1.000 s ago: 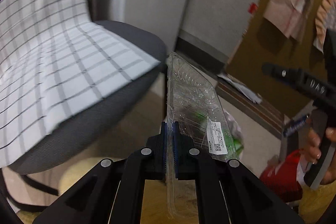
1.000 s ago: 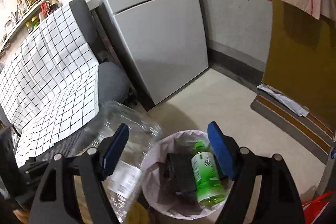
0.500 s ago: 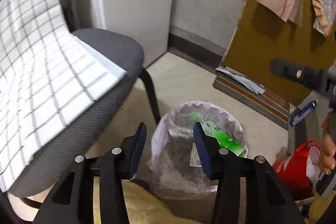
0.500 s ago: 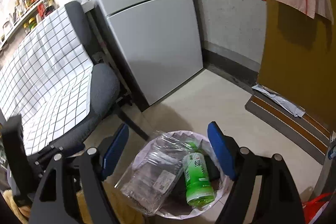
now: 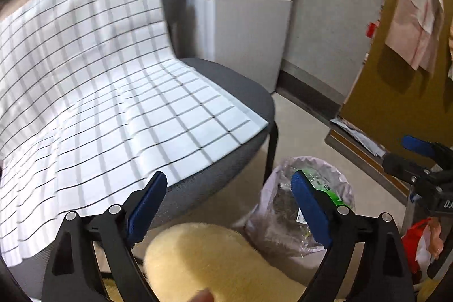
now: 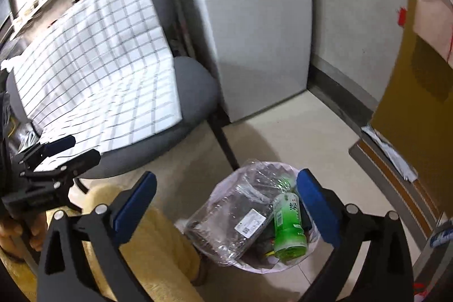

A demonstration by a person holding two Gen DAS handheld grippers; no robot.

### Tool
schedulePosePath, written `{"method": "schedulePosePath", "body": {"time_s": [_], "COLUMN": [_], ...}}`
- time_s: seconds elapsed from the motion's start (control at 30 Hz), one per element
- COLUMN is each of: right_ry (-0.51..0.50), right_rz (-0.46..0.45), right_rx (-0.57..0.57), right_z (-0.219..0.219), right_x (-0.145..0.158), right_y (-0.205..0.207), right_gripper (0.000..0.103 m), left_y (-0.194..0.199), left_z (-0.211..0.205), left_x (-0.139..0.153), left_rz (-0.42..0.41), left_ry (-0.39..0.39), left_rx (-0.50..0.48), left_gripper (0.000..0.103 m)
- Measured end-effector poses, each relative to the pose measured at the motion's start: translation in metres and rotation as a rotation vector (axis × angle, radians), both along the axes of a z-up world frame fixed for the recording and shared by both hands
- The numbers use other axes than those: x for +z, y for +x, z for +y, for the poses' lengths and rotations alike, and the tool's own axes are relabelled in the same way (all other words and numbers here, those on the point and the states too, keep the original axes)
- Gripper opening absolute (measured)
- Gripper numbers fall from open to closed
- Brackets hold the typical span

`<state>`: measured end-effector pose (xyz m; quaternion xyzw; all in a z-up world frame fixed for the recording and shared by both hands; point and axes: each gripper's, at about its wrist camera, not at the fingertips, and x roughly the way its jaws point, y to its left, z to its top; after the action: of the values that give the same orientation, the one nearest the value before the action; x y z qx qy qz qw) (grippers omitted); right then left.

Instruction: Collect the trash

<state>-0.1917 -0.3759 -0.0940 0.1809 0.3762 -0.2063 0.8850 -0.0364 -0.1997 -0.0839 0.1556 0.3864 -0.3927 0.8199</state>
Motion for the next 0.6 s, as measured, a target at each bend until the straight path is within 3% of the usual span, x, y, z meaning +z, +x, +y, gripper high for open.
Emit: {"method": "schedulePosePath", "body": {"time_s": [0.13, 0.6], "right_ry": [-0.013, -0.192], "right_rz": [-0.019, -0.063], "right_rx": [0.044, 0.176], "right_z": [0.013, 0.054], "right_x": [0.026, 0.101], "right_y": [0.003, 0.003], "right_gripper": [0.097, 0.097], "left_y": [0.0, 0.002], "left_z": [0.024, 0.085], "left_x": [0.028, 0.096], "left_rz": [0.005, -0.045], "left_ry": [-0.024, -0.042], "left_rx": [0.031, 0.185], "left_gripper": [0.096, 0.097]}}
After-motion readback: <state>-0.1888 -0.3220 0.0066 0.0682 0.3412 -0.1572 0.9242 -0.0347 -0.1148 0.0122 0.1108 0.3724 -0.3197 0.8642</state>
